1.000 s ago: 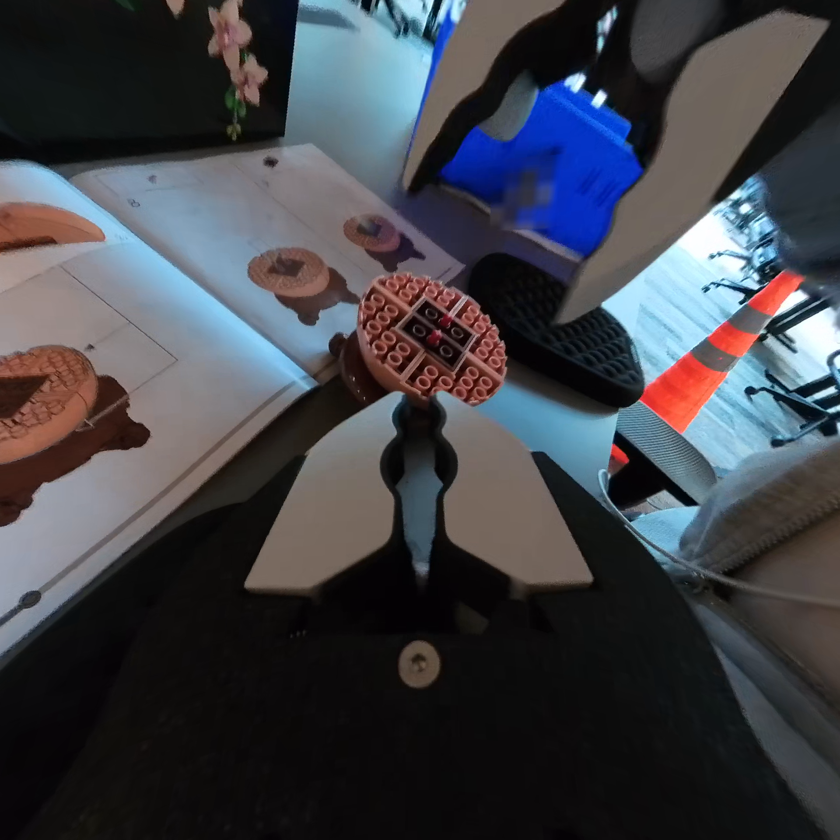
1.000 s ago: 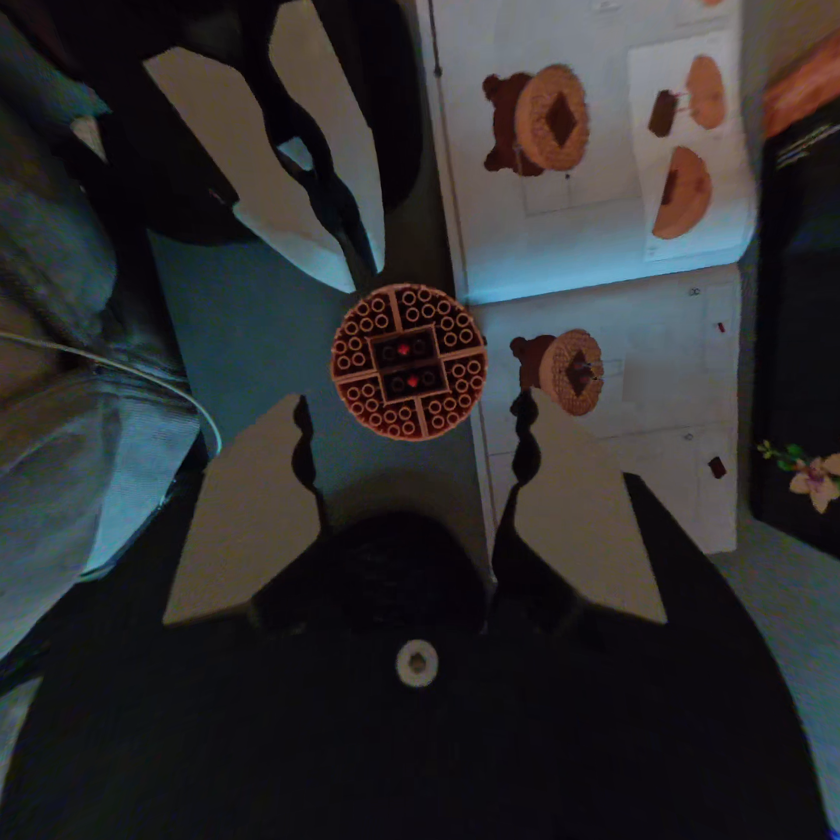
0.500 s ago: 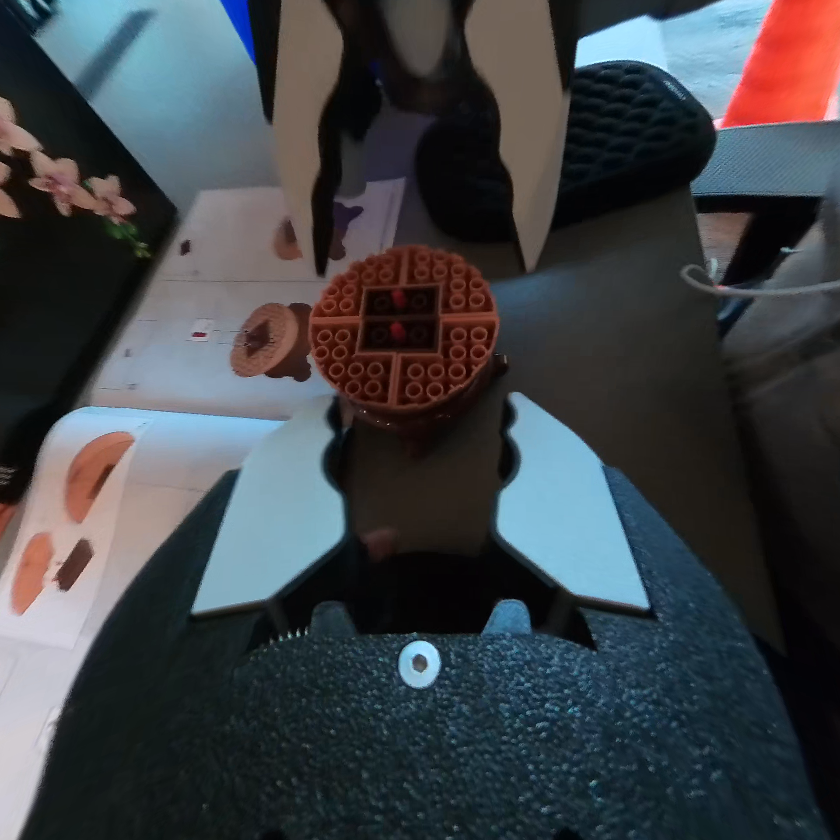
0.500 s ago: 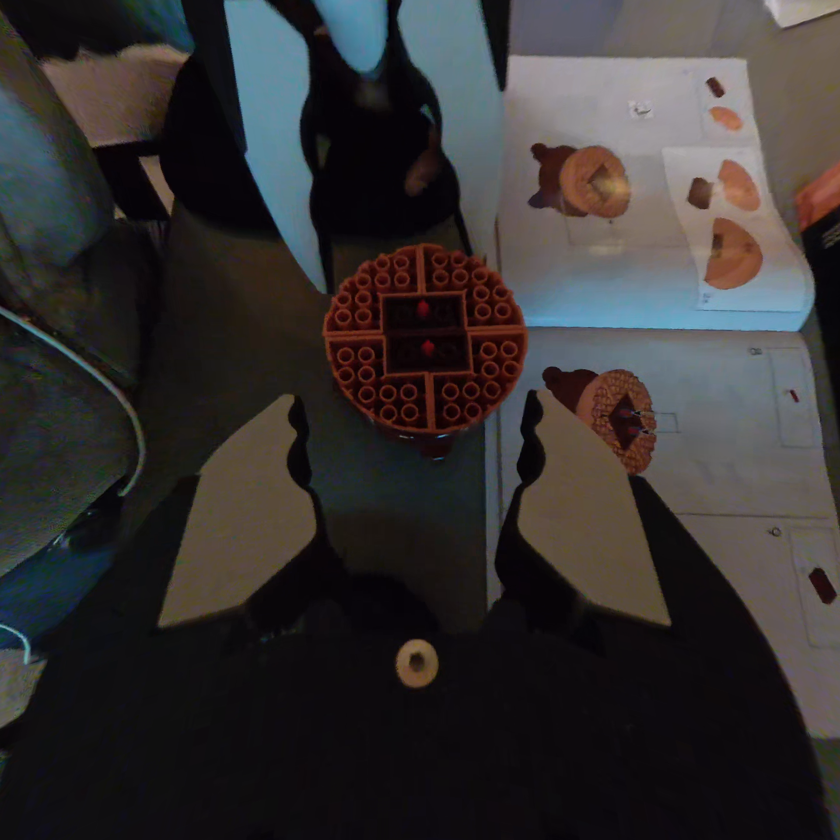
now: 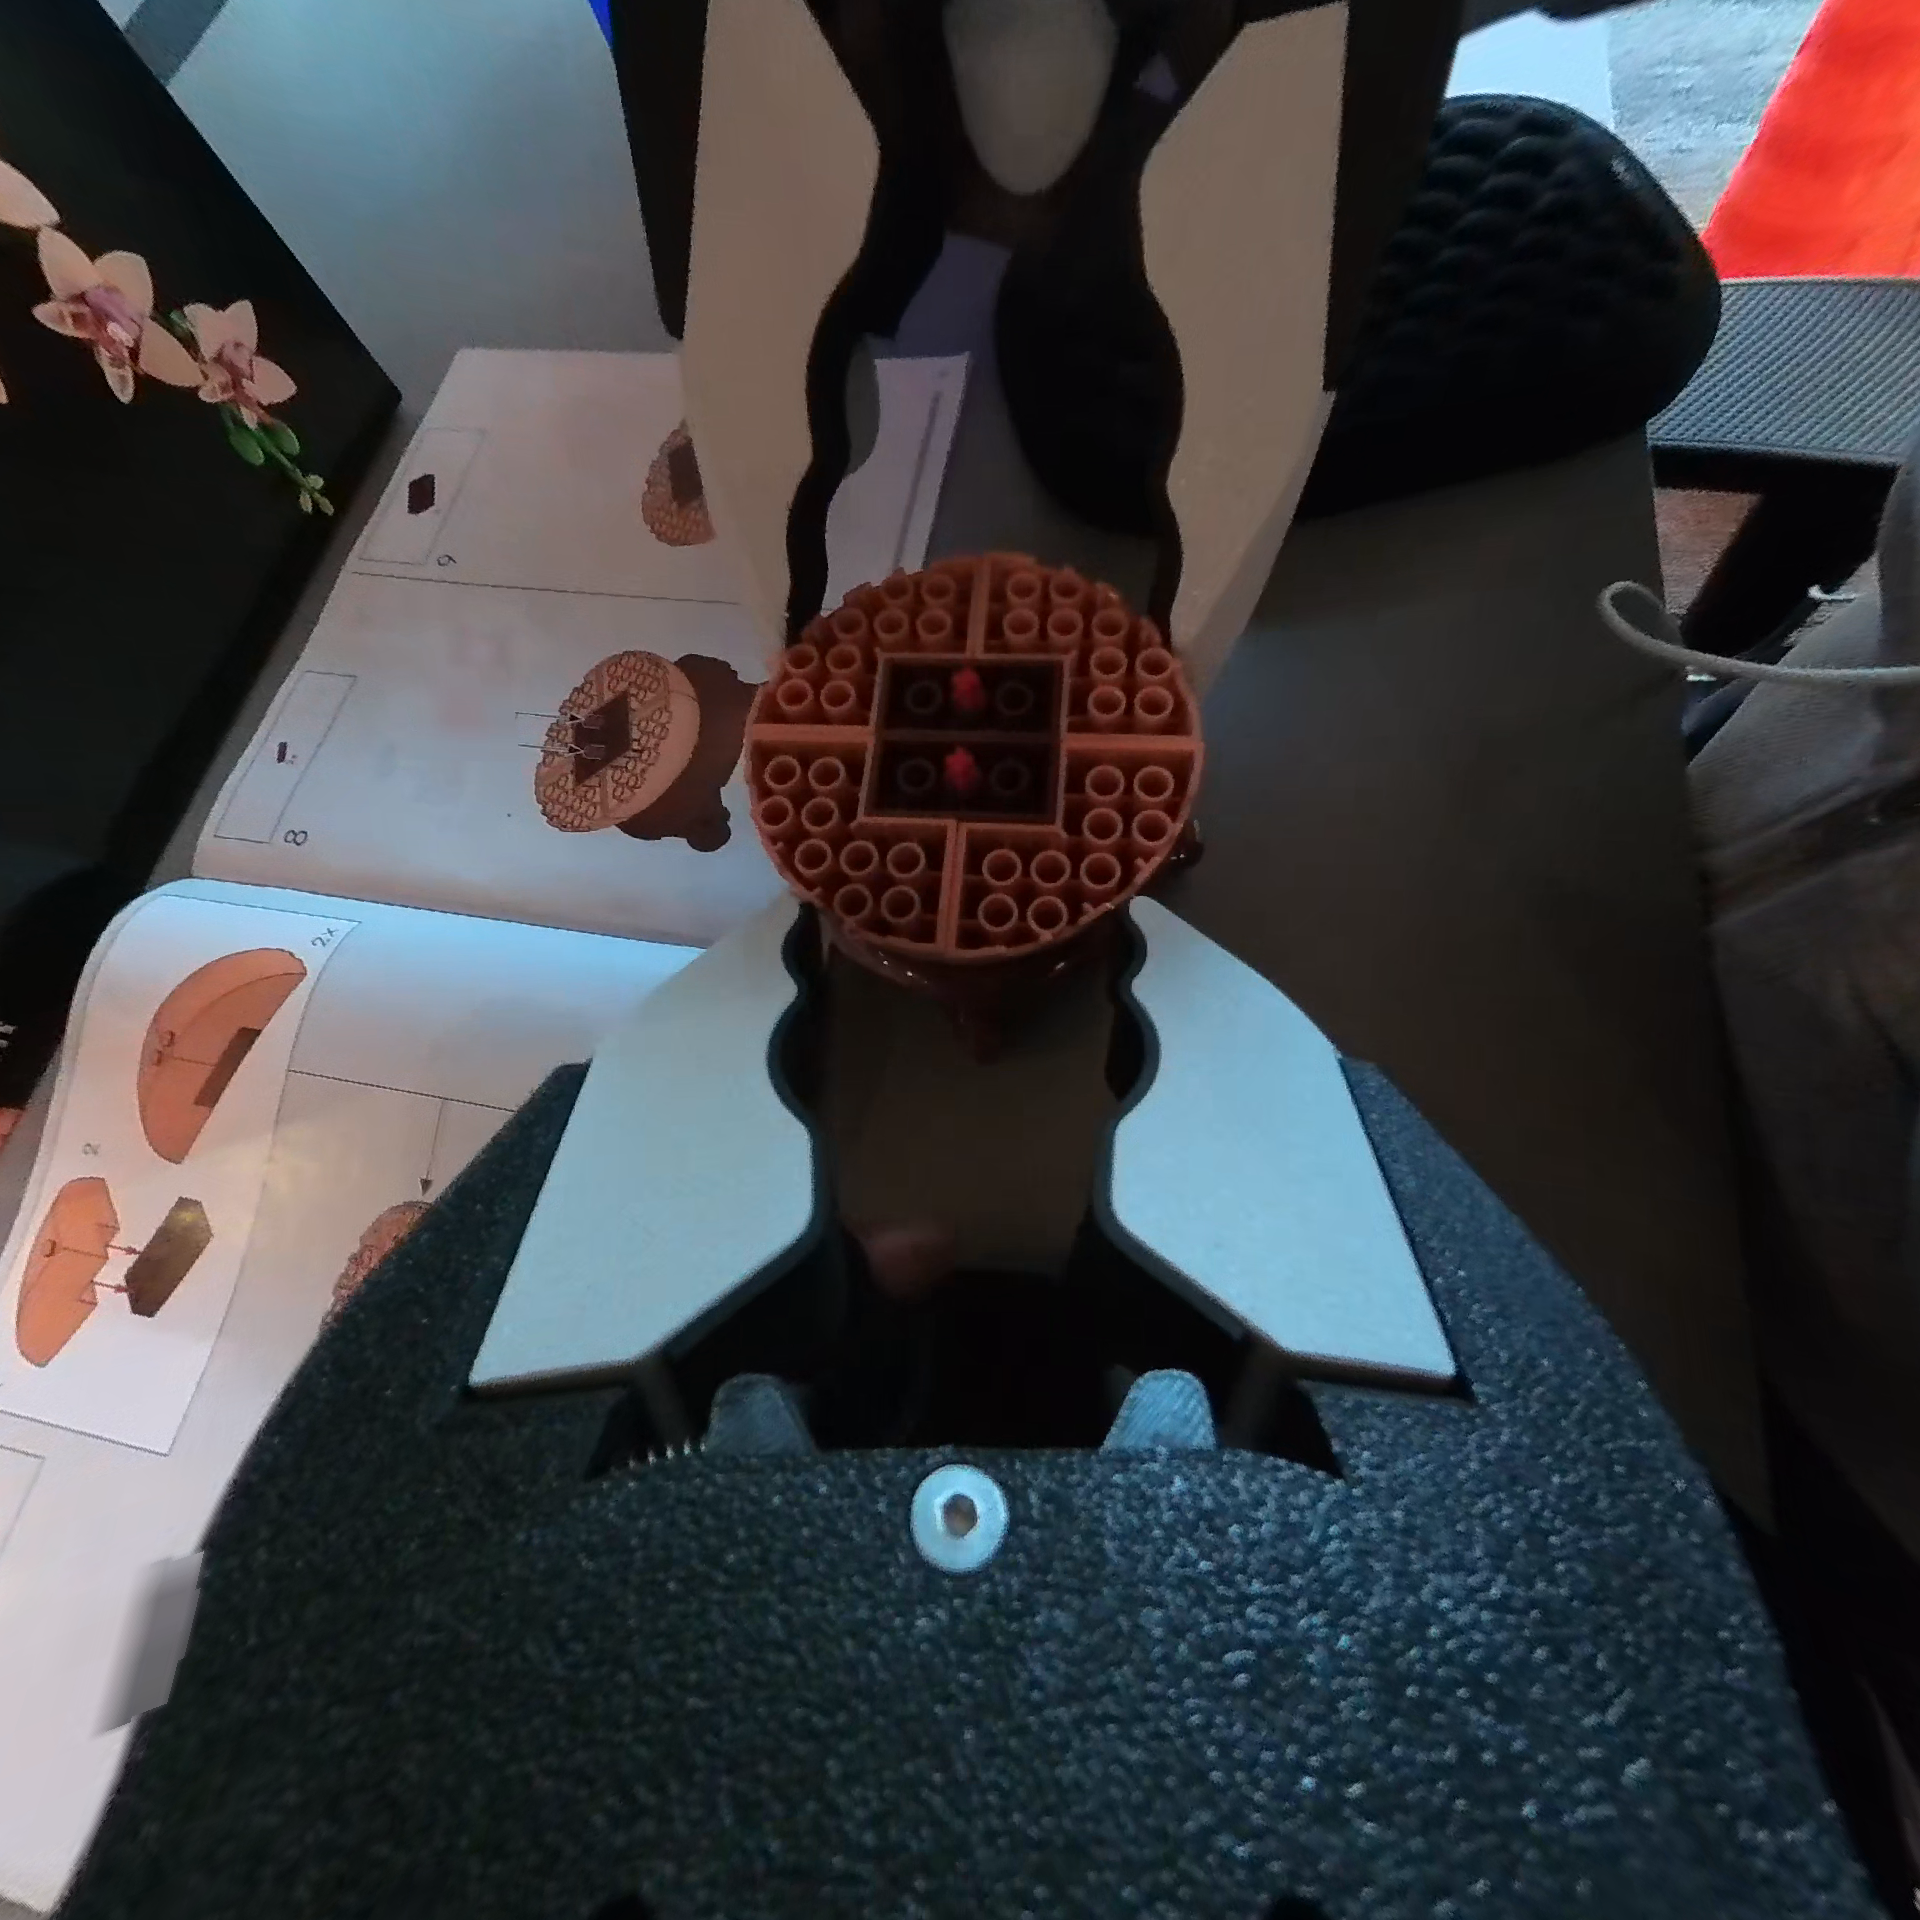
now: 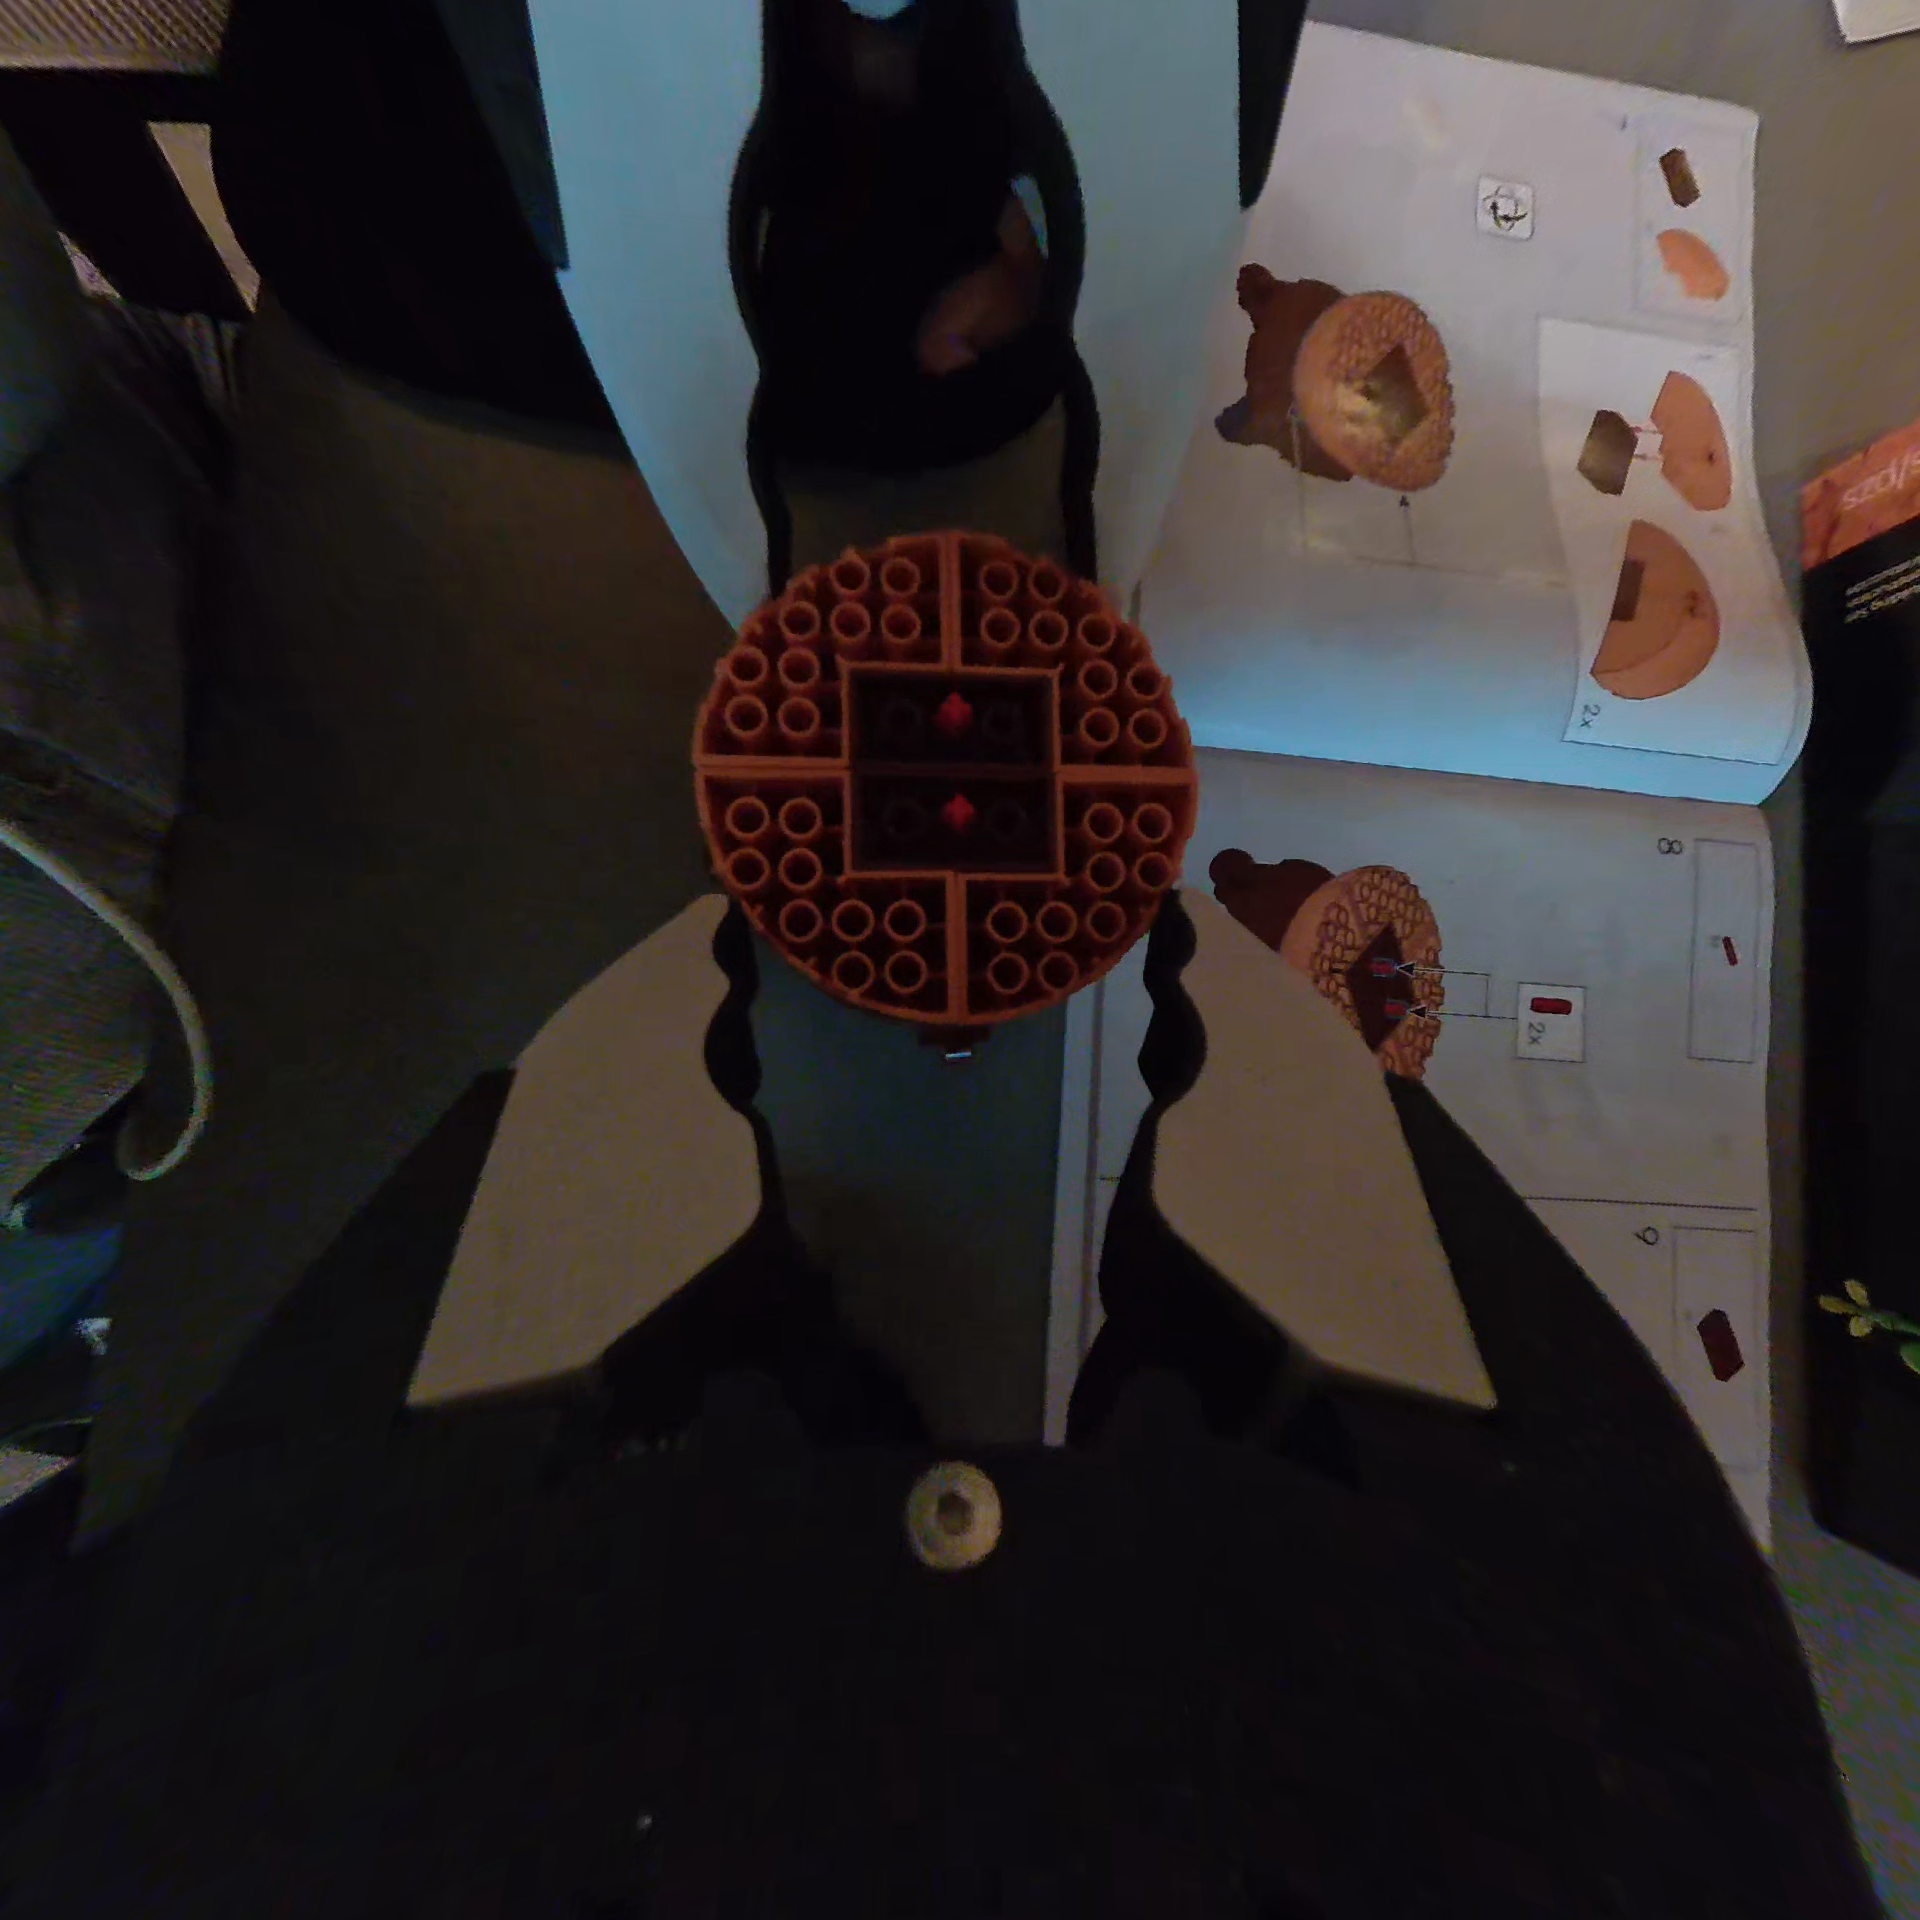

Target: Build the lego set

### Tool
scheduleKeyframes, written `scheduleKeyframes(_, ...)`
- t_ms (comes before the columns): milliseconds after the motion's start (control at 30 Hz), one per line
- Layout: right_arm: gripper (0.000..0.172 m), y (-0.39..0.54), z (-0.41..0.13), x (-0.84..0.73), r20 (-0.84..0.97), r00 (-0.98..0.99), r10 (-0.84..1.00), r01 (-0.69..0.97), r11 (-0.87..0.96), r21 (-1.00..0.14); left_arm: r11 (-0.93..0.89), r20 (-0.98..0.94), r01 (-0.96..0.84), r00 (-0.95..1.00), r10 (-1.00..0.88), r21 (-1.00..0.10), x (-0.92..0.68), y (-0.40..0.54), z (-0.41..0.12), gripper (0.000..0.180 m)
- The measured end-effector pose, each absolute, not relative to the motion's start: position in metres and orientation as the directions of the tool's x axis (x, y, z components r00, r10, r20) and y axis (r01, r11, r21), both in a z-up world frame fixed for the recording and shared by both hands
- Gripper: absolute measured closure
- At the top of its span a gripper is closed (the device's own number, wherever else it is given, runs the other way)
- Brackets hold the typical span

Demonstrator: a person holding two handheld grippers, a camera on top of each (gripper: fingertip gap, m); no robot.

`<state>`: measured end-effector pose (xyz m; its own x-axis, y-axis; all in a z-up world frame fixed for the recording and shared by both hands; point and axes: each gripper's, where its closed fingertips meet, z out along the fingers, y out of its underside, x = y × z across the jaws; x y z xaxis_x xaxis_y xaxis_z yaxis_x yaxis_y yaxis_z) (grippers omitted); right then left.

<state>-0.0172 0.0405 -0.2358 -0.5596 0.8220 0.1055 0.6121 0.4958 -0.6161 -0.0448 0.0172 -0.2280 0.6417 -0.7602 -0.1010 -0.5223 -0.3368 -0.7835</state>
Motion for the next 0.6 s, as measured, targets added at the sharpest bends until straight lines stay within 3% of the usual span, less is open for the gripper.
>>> scheduleKeyframes(600, 0.099, 0.0427, -0.2378, -0.0154, 0.106, -0.603, 0.791, 0.656, 0.567, -0.498, -0.346, -0.125, -0.614, 0.593, -0.795, -0.709, -0.0464, 0.0184, -0.2309, 0.128)
